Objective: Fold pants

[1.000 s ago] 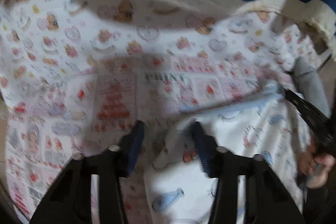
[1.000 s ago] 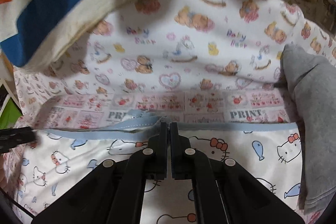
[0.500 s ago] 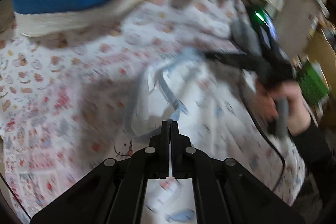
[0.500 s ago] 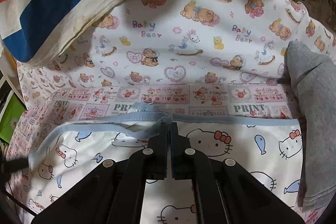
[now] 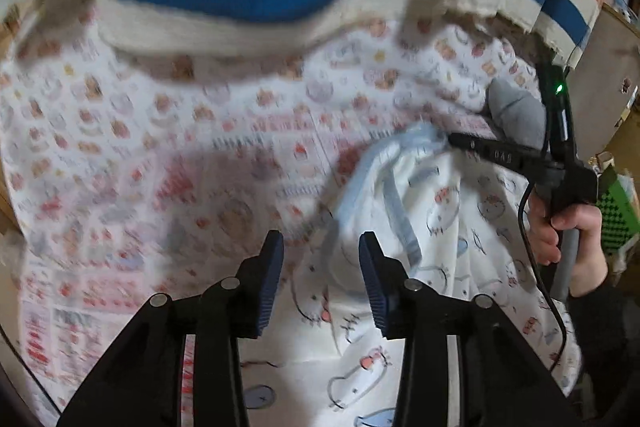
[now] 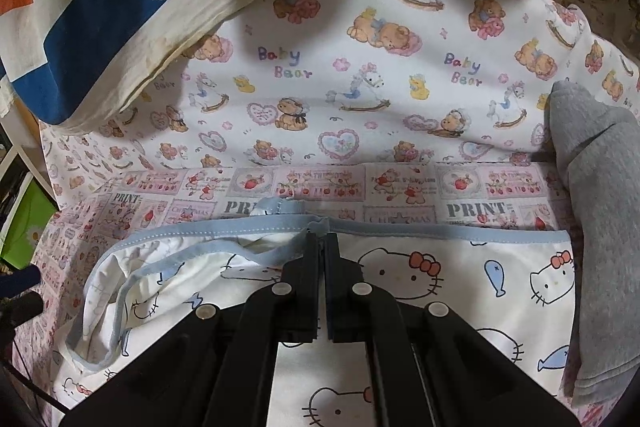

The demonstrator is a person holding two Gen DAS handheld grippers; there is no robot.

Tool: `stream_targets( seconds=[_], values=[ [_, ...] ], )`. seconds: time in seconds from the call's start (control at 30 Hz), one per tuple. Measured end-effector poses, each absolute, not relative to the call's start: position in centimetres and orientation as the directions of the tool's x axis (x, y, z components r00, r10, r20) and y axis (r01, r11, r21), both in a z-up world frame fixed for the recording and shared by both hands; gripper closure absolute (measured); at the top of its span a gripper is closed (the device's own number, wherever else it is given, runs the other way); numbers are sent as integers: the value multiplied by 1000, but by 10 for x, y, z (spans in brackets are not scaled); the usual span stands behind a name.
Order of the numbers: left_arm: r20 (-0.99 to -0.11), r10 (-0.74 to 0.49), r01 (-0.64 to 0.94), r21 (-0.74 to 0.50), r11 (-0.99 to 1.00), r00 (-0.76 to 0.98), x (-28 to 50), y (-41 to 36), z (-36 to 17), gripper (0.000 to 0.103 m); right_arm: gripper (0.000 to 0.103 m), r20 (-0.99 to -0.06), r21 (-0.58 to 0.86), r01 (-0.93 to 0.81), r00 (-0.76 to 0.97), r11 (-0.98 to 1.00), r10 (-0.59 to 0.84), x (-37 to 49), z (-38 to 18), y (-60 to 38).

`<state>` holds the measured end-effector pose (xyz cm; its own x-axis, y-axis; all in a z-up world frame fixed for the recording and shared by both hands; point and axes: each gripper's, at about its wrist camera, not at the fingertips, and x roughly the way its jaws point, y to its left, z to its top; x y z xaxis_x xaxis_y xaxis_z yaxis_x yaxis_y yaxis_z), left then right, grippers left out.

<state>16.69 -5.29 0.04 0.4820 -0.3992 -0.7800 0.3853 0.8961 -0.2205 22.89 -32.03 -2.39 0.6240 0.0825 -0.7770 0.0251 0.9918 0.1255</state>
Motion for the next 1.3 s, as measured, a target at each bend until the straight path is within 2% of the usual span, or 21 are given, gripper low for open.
stream_targets(
  seconds=[0.17, 0.23, 0.27, 0.3, 0.5, 0.7, 0.8, 0.97, 1.17, 1.23, 1.3],
  values=[
    [-843, -311, 357, -153, 921, 440, 169, -70, -21, 66, 101, -775, 129, 25, 626, 991, 85, 227, -21, -321],
    [-855, -294, 347, -145, 927, 428, 169, -72, -26, 70, 101, -775, 130, 25, 627, 991, 86, 227, -20, -321],
    [-858, -298, 355, -147, 923, 419, 169, -73, -28, 81, 101, -775, 130, 27, 626, 991, 84, 227, -19, -321],
    [-859, -294, 355, -143, 924, 419, 168, -73, -28, 100, 101, -775, 131, 31, 626, 991, 83, 227, -19, -321],
    [-791, -209, 330, -9, 944, 575, 158, -63, 1, 101, 101, -761, 125, 22, 644, 992, 81, 226, -14, -318],
    [-738, -77, 208, 87, 974, 670, 173, -15, 28, 101, 101, -777, 78, -39, 623, 996, 85, 250, -8, -284],
    [-747, -34, 157, 95, 983, 663, 186, 15, 31, 101, 101, -757, -5, -94, 651, 996, 58, 262, 4, -251],
    [-750, 40, 48, 95, 994, 660, 202, 67, 29, 101, 101, -734, -22, -160, 672, 987, 92, 280, 14, -211],
    [-789, 28, 38, 65, 997, 613, 216, 94, 8, 101, 100, -749, 58, -286, 621, 957, 231, 292, 8, -195],
    [-799, 34, 40, 72, 997, 601, 221, 92, 0, 101, 94, -776, 103, -327, 565, 939, 281, 298, 0, -193],
    [-808, 36, 42, 75, 996, 587, 225, 90, -7, 101, 76, -799, 105, -344, 530, 933, 285, 299, -9, -188]
  ],
)
